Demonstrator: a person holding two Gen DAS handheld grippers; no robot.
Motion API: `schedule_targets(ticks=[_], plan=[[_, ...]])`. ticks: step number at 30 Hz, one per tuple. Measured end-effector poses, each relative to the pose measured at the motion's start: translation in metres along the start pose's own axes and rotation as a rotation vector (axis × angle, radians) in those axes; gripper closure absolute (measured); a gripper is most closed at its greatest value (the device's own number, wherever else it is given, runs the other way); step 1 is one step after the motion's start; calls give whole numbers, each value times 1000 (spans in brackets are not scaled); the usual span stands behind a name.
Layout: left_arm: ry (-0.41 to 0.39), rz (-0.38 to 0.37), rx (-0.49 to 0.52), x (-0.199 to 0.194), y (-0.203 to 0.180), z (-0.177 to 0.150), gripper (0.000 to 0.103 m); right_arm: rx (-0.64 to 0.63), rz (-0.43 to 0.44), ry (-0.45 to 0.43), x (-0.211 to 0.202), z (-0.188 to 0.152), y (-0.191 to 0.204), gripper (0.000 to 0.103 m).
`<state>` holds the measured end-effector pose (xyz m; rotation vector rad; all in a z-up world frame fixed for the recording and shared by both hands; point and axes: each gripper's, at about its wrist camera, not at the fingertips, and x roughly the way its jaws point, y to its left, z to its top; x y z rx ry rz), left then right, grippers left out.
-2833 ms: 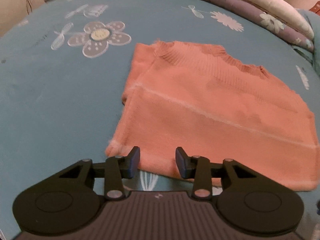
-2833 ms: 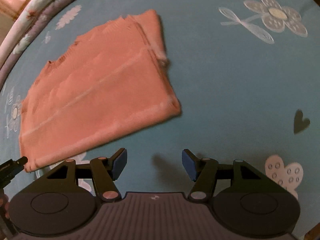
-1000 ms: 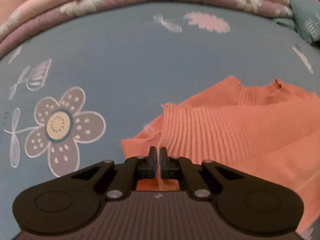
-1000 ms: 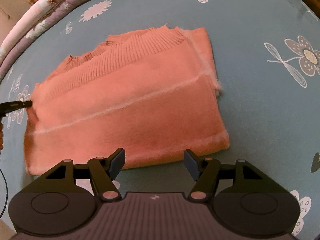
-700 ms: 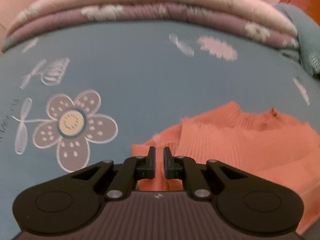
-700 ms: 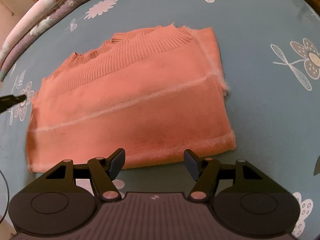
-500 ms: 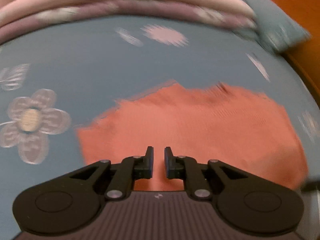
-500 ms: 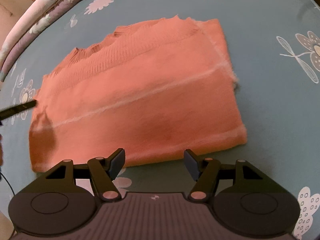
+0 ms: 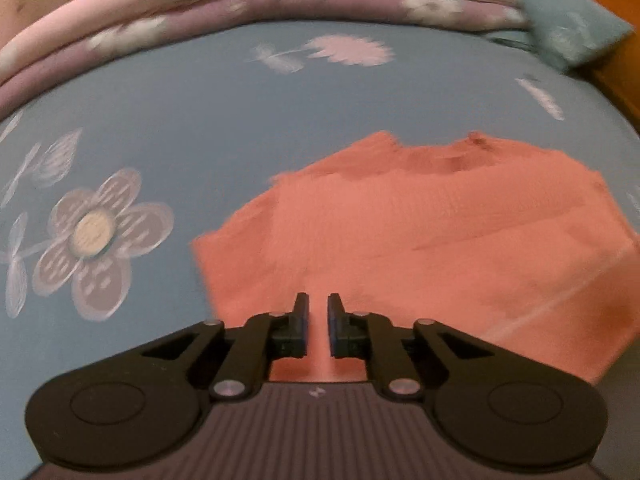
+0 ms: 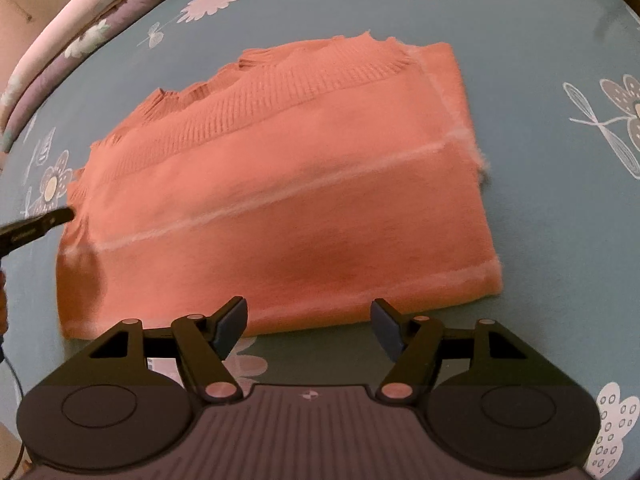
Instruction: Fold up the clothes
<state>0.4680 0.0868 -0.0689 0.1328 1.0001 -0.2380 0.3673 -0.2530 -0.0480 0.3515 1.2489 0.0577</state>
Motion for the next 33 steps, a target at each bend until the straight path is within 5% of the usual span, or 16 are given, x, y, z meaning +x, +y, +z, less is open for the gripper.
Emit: schedule_targets(ticks=[2,4,6,9,15,21,28,33], plan=[[15,31,16,13,-2,-1,89,-15,0,-1,0,0,3,30],[21,141,-16,23,13,-5,93,-31,-2,-6,-2,2,5,30],[29,122,-126,24,32,-4,96,-46,-15,-20,-4,2,4,30],[43,125,-141,8,25,5,94,-53,-20,-34,-5,3,3,30],[23,-86,-64,-13,-23,11,74,-128,-23,-111,4,27,18,30],[64,-164,-70,6,-63,15,74,-228,29,-170,37,70,44,26],[121,-70,-139,15,-28,1,73,-210,-21,-166,52,88,31,22],[123,1,-180,3,-1,-11,74,-144,-142,-120,67,87,-5,14]])
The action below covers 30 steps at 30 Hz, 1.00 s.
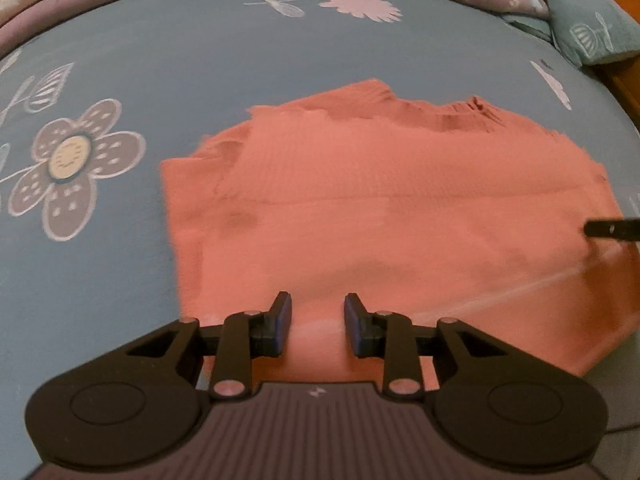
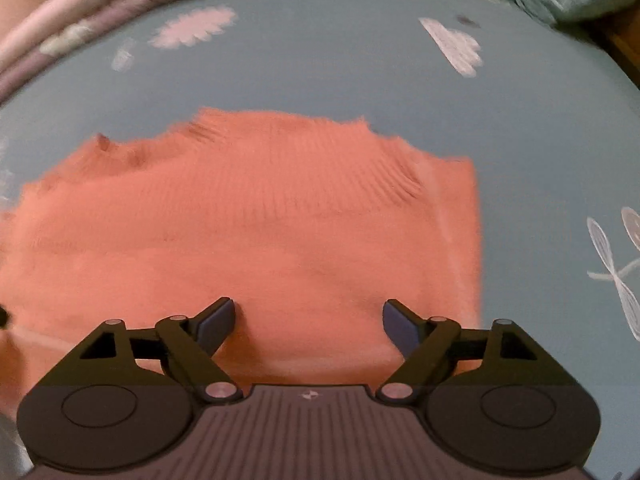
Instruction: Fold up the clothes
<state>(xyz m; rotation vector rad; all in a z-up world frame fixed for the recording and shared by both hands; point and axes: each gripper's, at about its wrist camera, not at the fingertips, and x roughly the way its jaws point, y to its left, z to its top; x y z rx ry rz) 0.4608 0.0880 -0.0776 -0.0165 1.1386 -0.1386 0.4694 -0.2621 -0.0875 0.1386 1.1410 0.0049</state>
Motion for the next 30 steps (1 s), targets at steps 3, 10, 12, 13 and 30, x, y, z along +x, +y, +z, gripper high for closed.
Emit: schedule_targets(ticks=[3,10,12,13,30], plan=[[-58,-50,-27,-12,-2,13,74,-55,0,3,-1,-2,8,10],[-272,-152,65,2,-29,80,64,-67,90,-139,-13,23,31,71],[-270,-177,38,21,-33,99,65,-114,87,-175,-3,42,41,84],[-261,-198,26,29,-34,108,65,-129,89,-194,3,51,44,86],[-225,-150,-105,96,-14,133,67,-135,99,-191,72,127,56,84]])
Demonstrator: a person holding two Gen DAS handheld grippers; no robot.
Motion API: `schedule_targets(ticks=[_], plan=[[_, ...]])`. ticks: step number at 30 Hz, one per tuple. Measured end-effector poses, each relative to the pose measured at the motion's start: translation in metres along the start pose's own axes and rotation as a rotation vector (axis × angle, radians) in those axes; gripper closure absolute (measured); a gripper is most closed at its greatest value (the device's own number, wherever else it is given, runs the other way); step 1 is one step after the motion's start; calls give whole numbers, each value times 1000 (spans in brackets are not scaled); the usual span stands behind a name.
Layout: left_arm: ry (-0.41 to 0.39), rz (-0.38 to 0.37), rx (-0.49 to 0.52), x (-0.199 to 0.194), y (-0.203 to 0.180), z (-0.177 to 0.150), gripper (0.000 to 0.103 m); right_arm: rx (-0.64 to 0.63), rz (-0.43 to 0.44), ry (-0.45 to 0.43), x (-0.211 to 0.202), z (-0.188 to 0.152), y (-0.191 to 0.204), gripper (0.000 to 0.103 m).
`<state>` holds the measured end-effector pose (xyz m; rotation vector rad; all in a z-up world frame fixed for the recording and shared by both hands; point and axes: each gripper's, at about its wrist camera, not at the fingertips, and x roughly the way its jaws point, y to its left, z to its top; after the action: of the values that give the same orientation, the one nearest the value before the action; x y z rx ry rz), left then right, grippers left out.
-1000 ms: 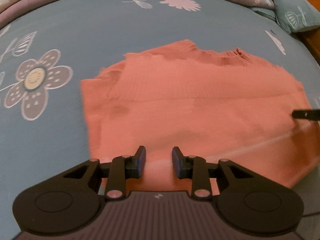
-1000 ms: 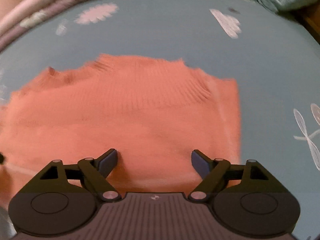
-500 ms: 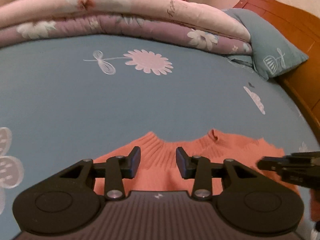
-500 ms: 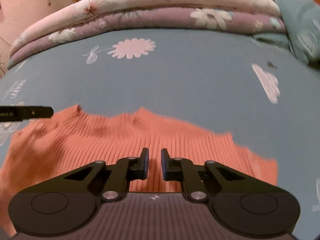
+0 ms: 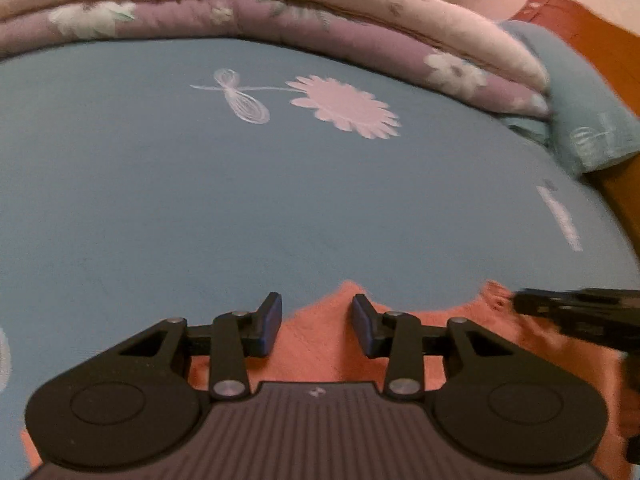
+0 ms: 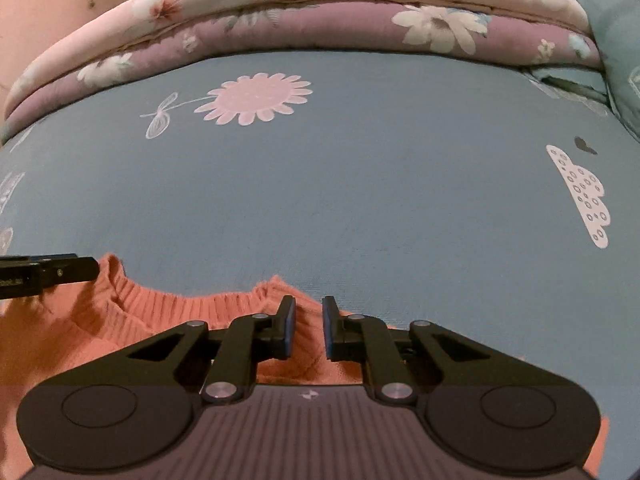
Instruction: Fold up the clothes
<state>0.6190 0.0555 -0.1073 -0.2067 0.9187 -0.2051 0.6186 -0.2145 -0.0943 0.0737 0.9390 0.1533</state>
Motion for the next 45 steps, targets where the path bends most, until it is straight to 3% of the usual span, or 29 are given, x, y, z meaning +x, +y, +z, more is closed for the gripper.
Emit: schedule_targets(ticks=[3,8,11,14,17,19,20,23,26,31,39,43,45], plan=[[-18,-61,-75,-20,5,3,66,-1,31,-4,-18,-1,5,82],[83,-161,-21,-25,-12,-8,61,-34,71,65,-19,-13,22,75],[138,-104,54,-8,-23,-12,60,-62,46,86,-3,-18,34,67],[111,-71,42,1,-22,-6,59,-30,43,70,4,-13,37,59],[76,-48,-7,-7,-19,5,60,-17,48,66,-1,-6,39,59],[45,-58,-23,-26,-18,10,59,-4,58,59,-16,-6,39,50],[21,-63,-22,-40,-18,8,59,6,60,54,-23,-6,39,40],[-25,-31,-20,-82,-15,-13,46,40,88,59,-53,-23,40,36],[-51,59,-22,-115,-4,-47,46,89,121,105,-75,-50,41,35],[-67,215,-108,-142,27,-92,46,133,192,204,-93,-98,50,33],[-61,261,-298,-146,86,-97,42,112,195,260,-110,-123,77,30],[-70,189,-305,-148,91,-90,39,87,199,255,-116,-123,86,29],[-35,156,-302,-142,92,-89,35,80,202,257,-116,-123,89,29]])
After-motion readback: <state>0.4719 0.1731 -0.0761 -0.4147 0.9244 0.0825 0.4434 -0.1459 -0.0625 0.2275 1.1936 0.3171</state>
